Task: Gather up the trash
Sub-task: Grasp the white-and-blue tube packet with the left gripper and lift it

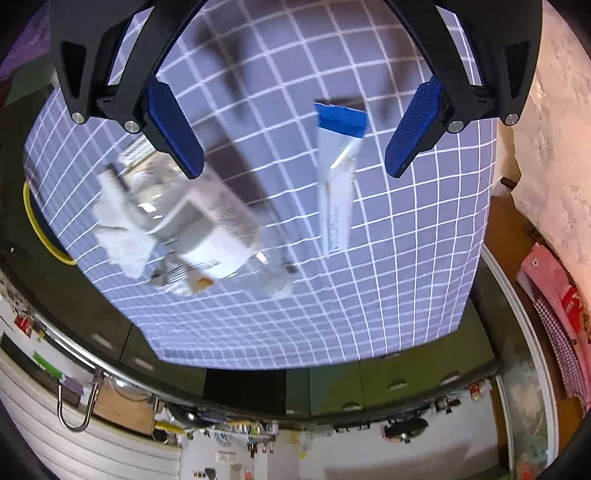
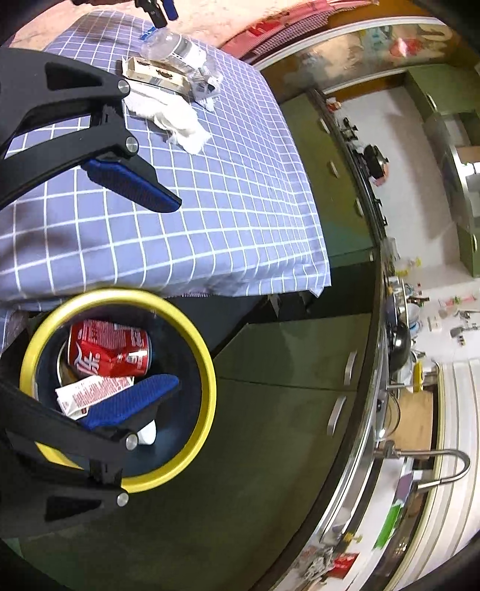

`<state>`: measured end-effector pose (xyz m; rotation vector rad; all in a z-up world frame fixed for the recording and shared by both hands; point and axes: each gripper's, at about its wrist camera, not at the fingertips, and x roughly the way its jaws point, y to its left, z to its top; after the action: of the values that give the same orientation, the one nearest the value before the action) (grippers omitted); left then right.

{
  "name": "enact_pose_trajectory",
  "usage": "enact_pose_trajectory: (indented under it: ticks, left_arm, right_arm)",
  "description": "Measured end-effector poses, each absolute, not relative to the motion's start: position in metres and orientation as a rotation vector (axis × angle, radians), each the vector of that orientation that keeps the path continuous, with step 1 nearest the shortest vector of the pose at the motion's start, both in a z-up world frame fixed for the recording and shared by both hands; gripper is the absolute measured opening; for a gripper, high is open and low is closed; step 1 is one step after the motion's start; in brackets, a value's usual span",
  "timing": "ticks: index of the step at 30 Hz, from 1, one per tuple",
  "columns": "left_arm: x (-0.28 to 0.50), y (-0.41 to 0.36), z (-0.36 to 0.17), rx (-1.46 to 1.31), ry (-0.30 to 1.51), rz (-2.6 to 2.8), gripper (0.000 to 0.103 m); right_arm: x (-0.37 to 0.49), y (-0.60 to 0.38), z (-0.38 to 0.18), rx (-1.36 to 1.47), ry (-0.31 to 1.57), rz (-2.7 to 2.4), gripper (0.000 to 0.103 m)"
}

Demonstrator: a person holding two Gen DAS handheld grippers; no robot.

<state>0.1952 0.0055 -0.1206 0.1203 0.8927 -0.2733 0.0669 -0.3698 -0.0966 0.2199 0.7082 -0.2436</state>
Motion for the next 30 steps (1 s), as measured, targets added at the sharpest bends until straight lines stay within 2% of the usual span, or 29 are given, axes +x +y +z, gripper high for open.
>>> enact_pose_trajectory:
  ticks: [6,16,19,21,25,26,30]
  left_arm:
    - [0.222,0.016,-0.149,0.13,0.98,-0.3,0.077]
    - [0.247,0.021,-0.166,0.12,1.012,-0.283,0.07]
    - [0.249,0.024,-0.166,0.12,1.006,-0.266,0.061]
    - [0.25,0.025,-0.166,0.131,1.001,-0.241,0.05]
    - [0.245,0.028,-0.166,0.138,0.982,-0.222,0.039]
    - [0.244,0.028,-0.166,0.14,0.979,-0.224,0.033]
    - [0.237,0.027,-0.165,0.14,0.97,-0.212,0.029]
  right_arm:
    - [0.077,-0.364,-0.099,0.222,0.726,-0.24,0.085]
    - [0.098,-0.349,-0.101,0.205,0.751,-0.213,0.085]
    - [0.102,-0.344,-0.102,0.198,0.757,-0.201,0.084]
    - [0.103,-0.341,-0.102,0.196,0.757,-0.194,0.084]
    - [0.105,-0.336,-0.102,0.192,0.757,-0.191,0.085]
    - [0.105,-0.335,-0.101,0.191,0.756,-0.19,0.085]
    - [0.1,-0.333,-0.098,0.19,0.745,-0.188,0.085]
